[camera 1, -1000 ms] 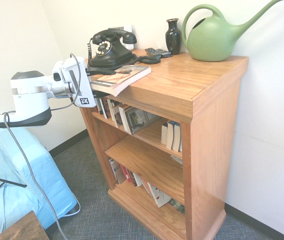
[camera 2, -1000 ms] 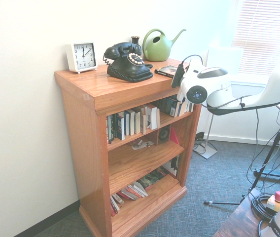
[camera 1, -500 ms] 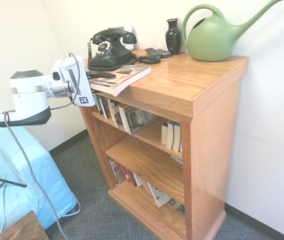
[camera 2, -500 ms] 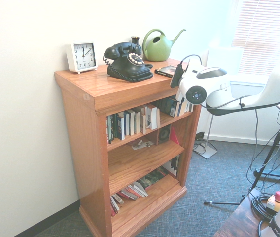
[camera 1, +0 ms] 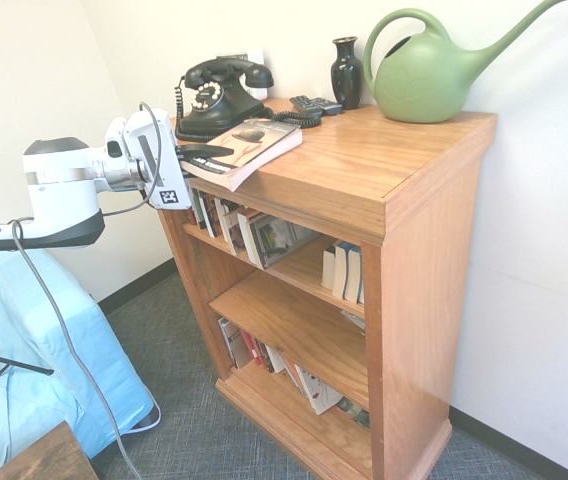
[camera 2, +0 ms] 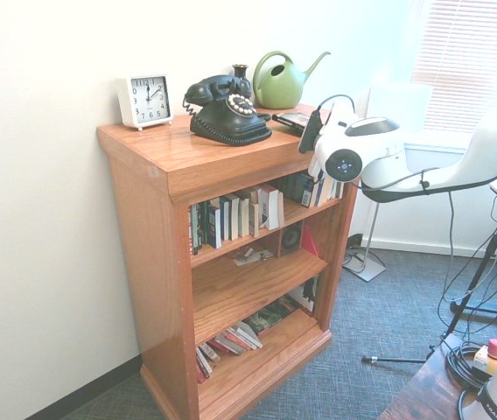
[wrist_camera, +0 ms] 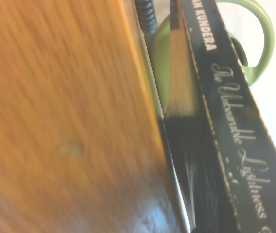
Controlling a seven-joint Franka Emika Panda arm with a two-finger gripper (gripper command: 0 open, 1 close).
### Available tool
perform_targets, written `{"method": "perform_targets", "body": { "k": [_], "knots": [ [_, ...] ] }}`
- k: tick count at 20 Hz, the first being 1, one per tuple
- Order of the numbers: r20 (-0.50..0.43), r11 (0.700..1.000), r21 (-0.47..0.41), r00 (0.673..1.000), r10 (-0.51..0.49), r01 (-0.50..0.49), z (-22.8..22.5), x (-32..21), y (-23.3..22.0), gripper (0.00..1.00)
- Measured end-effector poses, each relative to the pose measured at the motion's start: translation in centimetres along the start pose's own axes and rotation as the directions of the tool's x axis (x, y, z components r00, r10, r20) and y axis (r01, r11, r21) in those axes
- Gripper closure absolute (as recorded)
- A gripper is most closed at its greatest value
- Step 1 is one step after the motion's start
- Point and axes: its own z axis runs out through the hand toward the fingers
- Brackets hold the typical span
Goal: Organize the shelf
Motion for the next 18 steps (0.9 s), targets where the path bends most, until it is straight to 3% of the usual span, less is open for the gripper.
{"method": "perform_targets", "body": {
  "k": [6, 12, 18],
  "knots": [
    [0.116, 0.983, 0.049, 0.979, 0.168, -0.175, -3.8, 1.9, 2.6, 1.0],
    [0.248, 0.927, 0.078, 0.907, 0.339, -0.367, -7.8, 0.4, 9.3, 1.0],
    [0.339, 0.873, 0.074, 0.836, 0.432, -0.481, -9.4, -2.8, 14.8, 1.0]
  ]
}}
